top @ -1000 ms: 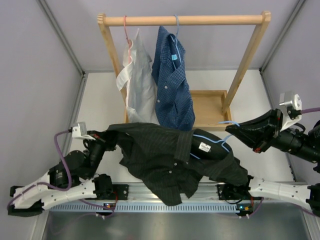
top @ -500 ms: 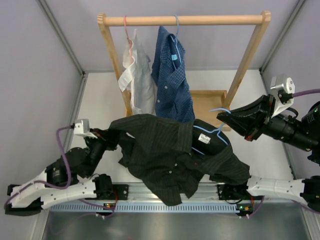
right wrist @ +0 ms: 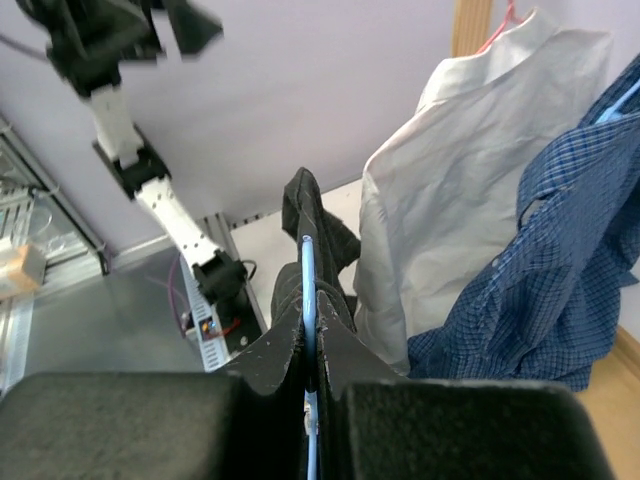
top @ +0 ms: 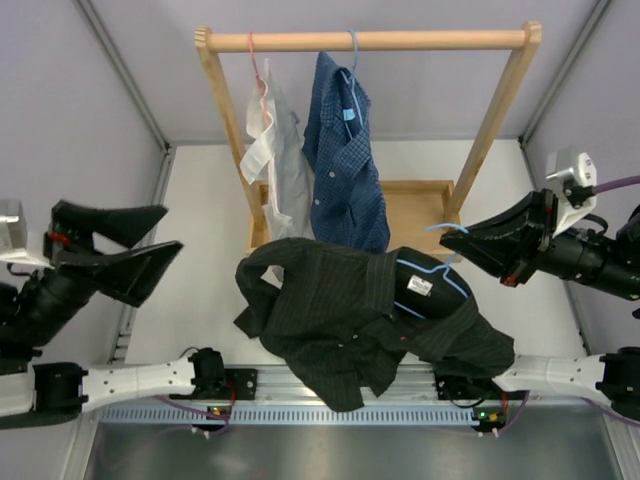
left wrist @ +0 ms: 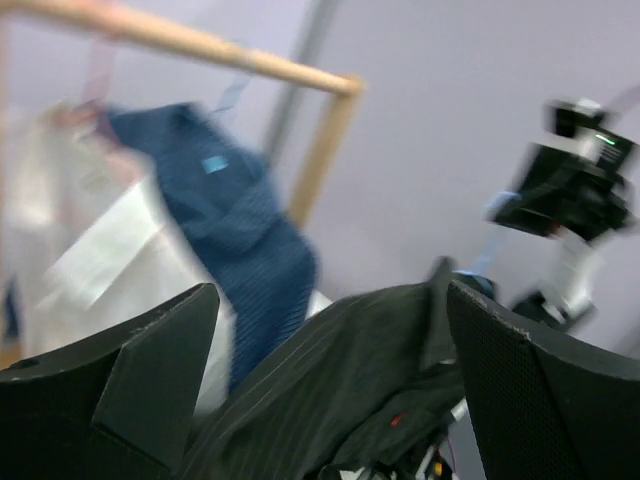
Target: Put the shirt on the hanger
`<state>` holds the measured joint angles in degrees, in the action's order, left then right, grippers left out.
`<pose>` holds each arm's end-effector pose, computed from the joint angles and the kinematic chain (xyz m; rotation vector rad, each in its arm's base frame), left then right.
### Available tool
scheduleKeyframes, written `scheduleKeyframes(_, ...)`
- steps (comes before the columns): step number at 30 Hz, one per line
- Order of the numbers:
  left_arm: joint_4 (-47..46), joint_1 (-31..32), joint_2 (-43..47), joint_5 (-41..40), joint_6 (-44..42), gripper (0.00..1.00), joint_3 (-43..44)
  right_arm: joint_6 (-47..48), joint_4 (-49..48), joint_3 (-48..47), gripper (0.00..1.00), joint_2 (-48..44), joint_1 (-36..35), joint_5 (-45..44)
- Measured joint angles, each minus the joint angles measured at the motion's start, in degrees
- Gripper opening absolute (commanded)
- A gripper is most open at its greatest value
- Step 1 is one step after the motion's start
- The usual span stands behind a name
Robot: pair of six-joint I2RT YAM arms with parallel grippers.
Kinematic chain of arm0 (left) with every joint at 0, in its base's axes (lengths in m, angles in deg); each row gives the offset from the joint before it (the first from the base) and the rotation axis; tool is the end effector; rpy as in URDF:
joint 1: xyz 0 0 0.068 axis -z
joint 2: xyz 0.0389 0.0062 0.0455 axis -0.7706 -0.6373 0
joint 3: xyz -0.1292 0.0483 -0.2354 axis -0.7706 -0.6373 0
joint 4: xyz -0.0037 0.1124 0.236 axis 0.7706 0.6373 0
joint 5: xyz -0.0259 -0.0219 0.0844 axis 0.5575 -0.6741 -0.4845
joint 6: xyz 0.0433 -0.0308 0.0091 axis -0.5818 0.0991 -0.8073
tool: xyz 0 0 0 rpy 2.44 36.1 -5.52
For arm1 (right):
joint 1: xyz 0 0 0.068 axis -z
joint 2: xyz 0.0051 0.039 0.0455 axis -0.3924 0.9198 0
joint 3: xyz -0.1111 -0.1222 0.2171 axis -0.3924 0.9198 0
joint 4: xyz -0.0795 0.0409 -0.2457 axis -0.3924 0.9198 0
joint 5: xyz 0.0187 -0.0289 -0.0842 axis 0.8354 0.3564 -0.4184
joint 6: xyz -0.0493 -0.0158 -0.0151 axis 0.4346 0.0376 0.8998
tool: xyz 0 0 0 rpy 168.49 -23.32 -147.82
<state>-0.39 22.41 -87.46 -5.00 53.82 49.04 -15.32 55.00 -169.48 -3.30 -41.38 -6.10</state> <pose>0.0021 0.0492 0.5040 0.1833 1.2748 -1.0591 0.0226 0.0497 0.5641 -0.7955 1.3954 1.0077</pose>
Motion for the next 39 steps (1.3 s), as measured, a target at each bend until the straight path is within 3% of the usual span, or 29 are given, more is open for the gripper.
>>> scheduleKeyframes(4,-2.4,0.0,-22.1,19.2,-9.1,0.98,14.6,0.3,2.0,2.7,0.0,0.0,0.0,3.5)
scheduleKeyframes(11,4.6,0.0,-50.0,39.0,-20.5,0.98,15.7,0.6,3.9,6.8,0.0,-0.1,0.0,7.8)
scheduleKeyframes(14,7.1,0.0,-52.6,42.9,-22.7,0.97,14.3,1.0,4.1,7.1,0.0,-0.3,0.0,8.8)
scheduleKeyframes(17,7.9,0.0,-52.0,46.4,-24.1,0.79,13.9,1.5,4.2,7.1,0.0,-0.3,0.0,9.2)
scheduleKeyframes(27,7.5,-2.7,-48.0,54.6,-25.2,0.76,8.3,2.6,4.2,7.1,0.0,-0.3,0.0,10.1)
scheduleKeyframes(29,7.5,-4.9,-47.9,56.8,-25.2,0.63,7.8,2.8,4.2,7.1,0.0,-0.3,0.0,10.8)
scheduleKeyframes(30,7.5,-6.1,-47.9,57.9,-25.0,0.48,7.6,2.9,4.1,7.2,0.0,-0.4,0.0,11.3)
scheduleKeyframes(32,7.4,-7.8,-47.9,59.4,-24.7,0.39,7.6,3.0,4.0,7.5,0.0,-0.4,0.0,12.1)
scheduleKeyframes(36,7.4,-8.2,-48.2,62.6,-24.6,0.0,7.6,3.9,3.9,7.9,0.0,-0.3,0.0,13.8)
scheduleKeyframes(39,7.7,-8.2,-48.6,65.5,-25.0,0.0,7.6,4.5,3.7,8.2,0.0,-0.4,0.0,14.1)
